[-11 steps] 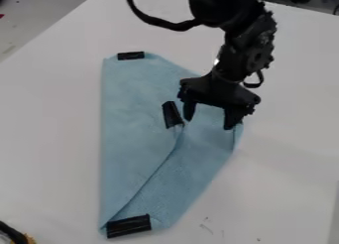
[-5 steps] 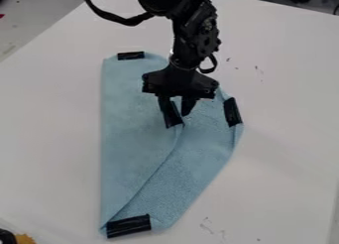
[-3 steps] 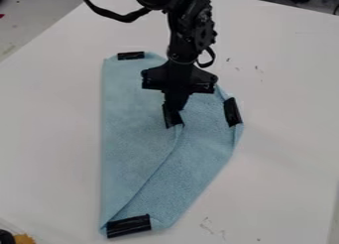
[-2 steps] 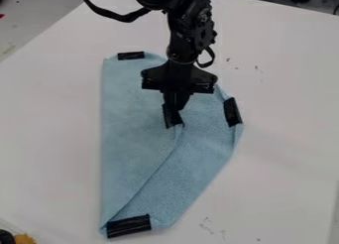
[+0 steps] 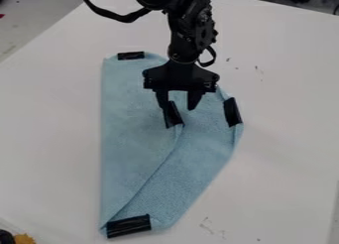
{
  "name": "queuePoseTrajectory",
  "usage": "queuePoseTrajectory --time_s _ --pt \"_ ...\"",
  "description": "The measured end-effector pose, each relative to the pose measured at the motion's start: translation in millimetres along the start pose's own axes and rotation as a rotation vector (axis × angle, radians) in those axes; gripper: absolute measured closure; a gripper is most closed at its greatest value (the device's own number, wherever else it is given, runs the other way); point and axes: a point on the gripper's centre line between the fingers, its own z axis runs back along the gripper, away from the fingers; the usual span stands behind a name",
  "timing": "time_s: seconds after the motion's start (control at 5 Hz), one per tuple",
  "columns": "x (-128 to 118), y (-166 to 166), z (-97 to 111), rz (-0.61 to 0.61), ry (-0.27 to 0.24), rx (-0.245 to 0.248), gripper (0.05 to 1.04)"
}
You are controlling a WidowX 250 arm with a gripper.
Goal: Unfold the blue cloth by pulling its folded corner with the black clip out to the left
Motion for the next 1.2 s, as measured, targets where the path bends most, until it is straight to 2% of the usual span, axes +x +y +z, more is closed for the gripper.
queuePoseTrajectory --time_s 0.2,0.4,0.8,1.0,1.2 --pt "-3.1 0.6 -5.8 0.003 0.008 -0.015 0.073" --pt "-3.5 1.8 -9.4 0.013 0.008 -0.035 0.128" --pt "-4.9 5.0 -12.5 0.009 0.028 -0.042 0.706" --pt "-3.4 6.6 -10.7 0.005 0.036 -0.026 0.883" --pt "-2.0 10.3 -8.4 0.014 0.048 0.004 0.946"
